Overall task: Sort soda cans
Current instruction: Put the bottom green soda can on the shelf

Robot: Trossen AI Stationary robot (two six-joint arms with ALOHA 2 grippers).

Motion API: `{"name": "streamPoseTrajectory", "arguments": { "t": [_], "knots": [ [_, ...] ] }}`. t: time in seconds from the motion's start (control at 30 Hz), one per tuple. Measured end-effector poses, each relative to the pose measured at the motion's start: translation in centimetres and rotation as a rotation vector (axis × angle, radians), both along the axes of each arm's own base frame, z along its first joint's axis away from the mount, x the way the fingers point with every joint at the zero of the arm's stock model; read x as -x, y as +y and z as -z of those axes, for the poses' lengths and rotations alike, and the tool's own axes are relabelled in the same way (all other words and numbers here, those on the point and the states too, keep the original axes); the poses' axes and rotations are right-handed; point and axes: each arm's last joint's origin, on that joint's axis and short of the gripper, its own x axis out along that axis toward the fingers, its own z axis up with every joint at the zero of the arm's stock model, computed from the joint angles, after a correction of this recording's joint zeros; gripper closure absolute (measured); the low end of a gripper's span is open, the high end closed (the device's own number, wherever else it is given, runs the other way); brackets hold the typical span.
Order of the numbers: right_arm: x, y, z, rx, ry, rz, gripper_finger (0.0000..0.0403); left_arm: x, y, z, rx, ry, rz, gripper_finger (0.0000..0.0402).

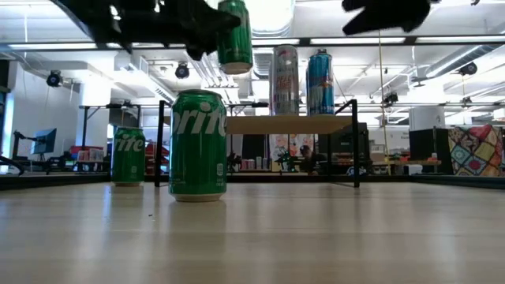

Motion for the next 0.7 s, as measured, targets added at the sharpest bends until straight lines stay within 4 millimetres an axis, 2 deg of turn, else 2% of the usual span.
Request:
{"name": "streamPoseTrajectory", "arguments": {
  "t": [0.13, 0.4, 0.57, 0.7],
  "knots": [
    [0.7, -1.2, 1.9, -0.017, -0.074, 0.004, 0.0115, -0.5, 4.3, -0.1, -0.009, 0.011, 0.008, 0.0101],
    [1.8, -2.8, 5.8, -0.048, -0.156, 0.027, 0.0115, -3.3, 11.9, 2.6, 0.046, 0.005, -0.039, 0.0101],
    [2.5, -3.0, 7.1, -0.088, -0.148, 0.041, 0.0115, -5.4, 15.6, 3.8, 0.111, 0.053, -0.013, 0.0101],
    [3.4, -3.1, 8.2, -0.076, -0.137, 0.065, 0.0115, -5.5, 17.1, 3.8, 0.145, 0.048, 0.033, 0.0101]
  ]
}}
